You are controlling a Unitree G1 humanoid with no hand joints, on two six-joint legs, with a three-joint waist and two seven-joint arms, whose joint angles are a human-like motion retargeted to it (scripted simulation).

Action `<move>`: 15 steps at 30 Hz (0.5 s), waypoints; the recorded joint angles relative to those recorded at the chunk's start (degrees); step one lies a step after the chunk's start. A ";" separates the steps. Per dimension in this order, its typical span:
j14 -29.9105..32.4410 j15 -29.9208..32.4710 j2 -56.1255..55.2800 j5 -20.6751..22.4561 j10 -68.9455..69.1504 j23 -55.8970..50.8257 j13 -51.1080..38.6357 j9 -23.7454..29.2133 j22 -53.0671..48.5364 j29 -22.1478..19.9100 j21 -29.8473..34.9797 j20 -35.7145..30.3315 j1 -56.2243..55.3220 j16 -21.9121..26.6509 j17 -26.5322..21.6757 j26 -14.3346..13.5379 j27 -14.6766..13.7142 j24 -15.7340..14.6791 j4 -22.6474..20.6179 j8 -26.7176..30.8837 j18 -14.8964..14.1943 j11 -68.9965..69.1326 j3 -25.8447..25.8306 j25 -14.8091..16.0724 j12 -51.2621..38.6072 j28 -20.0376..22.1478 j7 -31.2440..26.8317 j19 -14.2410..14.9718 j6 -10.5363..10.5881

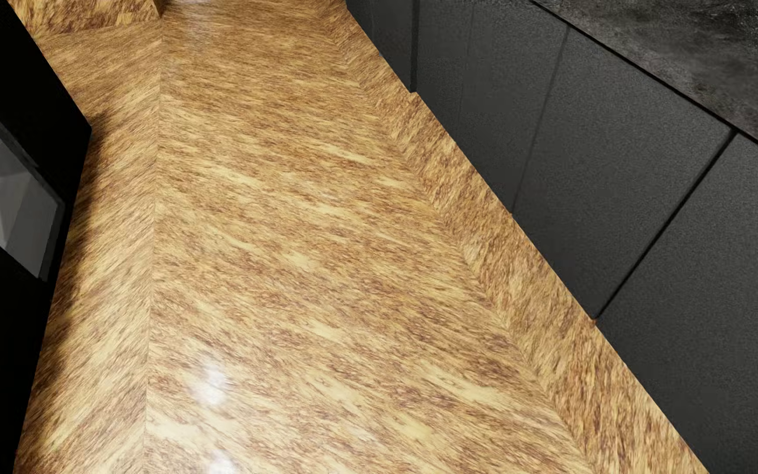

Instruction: Walk to the shelves

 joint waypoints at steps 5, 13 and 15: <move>-20.95 -1.00 16.01 -1.33 -20.68 -4.42 -4.96 -0.86 4.68 0.00 0.58 0.61 -11.65 2.68 -3.92 0.00 0.00 0.00 8.11 0.00 0.00 -2.27 16.36 0.00 7.92 0.00 0.00 0.00 -1.55; -16.00 1.83 -18.28 1.51 -12.49 2.64 -2.96 -0.06 0.74 0.00 2.34 -0.44 9.43 2.72 -0.68 0.00 0.00 0.00 -10.21 0.00 0.00 43.85 0.04 0.00 0.69 0.00 0.00 0.00 -4.95; -23.76 1.43 -23.15 4.50 -20.18 2.36 -1.66 2.28 -6.91 0.00 2.76 5.57 25.25 3.17 -0.87 0.00 0.00 0.00 -7.00 0.00 0.00 28.30 -7.03 0.00 -1.61 0.00 0.00 0.00 -2.13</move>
